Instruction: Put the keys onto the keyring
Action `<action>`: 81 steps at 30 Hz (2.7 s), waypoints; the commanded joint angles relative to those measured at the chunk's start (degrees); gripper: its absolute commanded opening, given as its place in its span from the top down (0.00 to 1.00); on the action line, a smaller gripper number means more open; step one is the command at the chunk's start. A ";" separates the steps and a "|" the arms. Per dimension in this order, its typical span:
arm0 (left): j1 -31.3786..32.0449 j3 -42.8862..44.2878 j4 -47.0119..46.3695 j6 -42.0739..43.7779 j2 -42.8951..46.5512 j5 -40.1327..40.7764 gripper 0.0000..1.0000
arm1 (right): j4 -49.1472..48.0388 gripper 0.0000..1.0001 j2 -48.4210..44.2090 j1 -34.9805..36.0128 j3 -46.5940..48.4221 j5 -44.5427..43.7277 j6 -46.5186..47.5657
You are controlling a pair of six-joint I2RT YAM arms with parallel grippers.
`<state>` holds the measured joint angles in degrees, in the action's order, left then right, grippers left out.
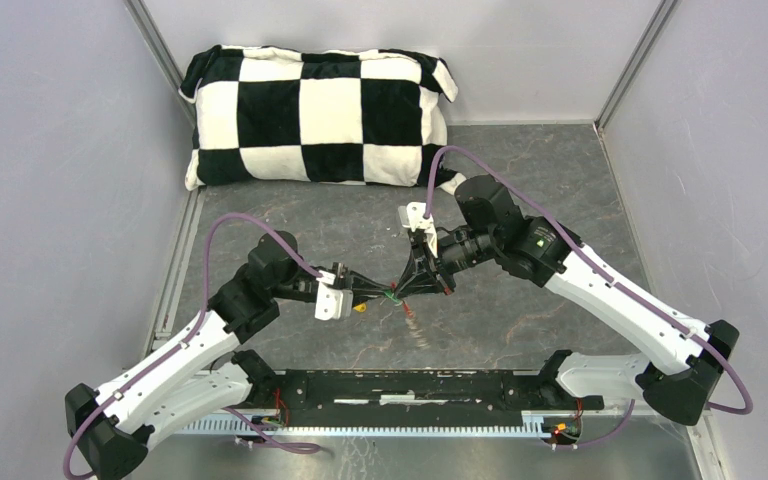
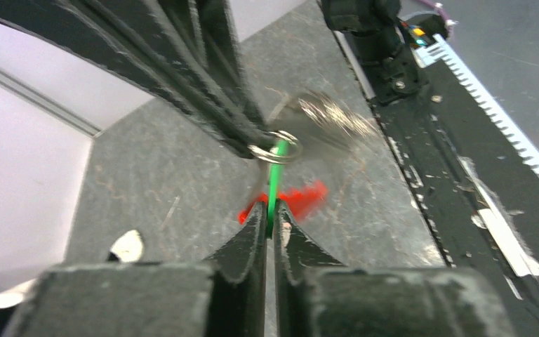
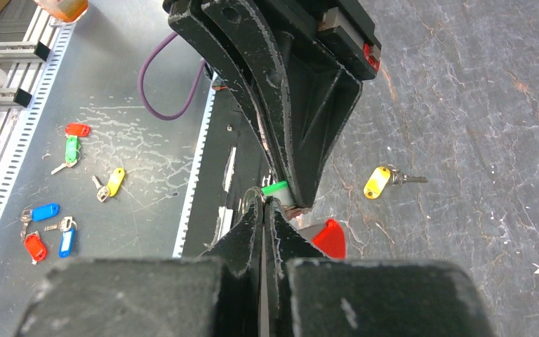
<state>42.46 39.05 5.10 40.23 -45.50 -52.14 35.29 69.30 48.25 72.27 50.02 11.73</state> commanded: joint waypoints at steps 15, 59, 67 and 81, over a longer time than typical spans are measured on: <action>0.08 1.75 0.77 7.69 3.69 6.97 0.98 | 0.99 1.00 -2.46 -0.09 0.68 -7.74 1.46; 0.17 10.43 10.61 7.51 -6.62 -6.55 0.28 | -5.24 1.00 -1.71 -0.02 -4.08 -1.23 0.77; 0.26 11.20 17.35 15.52 -6.40 -3.96 0.67 | -3.70 1.00 -2.18 -0.09 -4.47 -3.85 1.27; 0.26 9.92 17.44 14.96 -3.64 -0.68 0.98 | -7.97 1.00 -5.57 -0.08 -6.52 -7.02 -0.91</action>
<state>42.57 48.29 22.48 54.00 -51.27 -53.12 30.72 66.94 48.38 66.50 44.71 12.73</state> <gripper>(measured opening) 0.048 0.009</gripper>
